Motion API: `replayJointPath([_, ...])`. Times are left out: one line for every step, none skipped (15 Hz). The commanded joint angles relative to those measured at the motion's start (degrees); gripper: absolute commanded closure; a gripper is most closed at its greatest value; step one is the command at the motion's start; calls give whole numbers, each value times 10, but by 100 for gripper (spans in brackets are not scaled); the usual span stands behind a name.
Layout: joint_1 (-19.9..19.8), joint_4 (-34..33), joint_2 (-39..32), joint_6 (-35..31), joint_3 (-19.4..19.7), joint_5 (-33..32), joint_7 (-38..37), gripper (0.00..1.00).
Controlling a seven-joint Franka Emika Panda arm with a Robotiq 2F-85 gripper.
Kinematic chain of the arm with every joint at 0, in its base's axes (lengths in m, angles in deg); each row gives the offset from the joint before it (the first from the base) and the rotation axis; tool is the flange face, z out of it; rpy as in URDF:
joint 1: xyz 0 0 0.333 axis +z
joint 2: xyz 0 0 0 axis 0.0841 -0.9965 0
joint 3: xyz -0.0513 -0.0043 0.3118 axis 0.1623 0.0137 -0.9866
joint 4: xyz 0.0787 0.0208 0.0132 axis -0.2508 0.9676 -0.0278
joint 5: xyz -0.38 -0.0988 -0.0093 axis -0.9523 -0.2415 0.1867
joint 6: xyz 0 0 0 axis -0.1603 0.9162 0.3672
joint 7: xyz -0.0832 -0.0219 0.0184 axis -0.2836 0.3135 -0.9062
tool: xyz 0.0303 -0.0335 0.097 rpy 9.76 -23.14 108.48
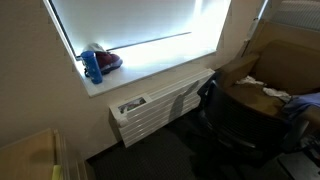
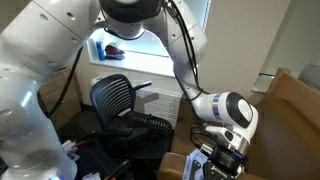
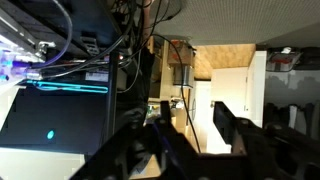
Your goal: Move the blue shirt to the armrest of the brown couch
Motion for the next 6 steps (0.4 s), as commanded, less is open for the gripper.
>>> replayJointPath([41,26,79,-17,5,-48,-75,19])
replayJointPath([63,29,104,2,5,-69,-104,12])
replayJointPath([79,33,125,11,2,-91,-132,5])
replayJointPath([93,31,143,18,-6,-110,-162,2])
replayJointPath([182,-2,105,-10,99,-70,-115,0])
replayJointPath([102,1,106,8,21,-85,-121,0])
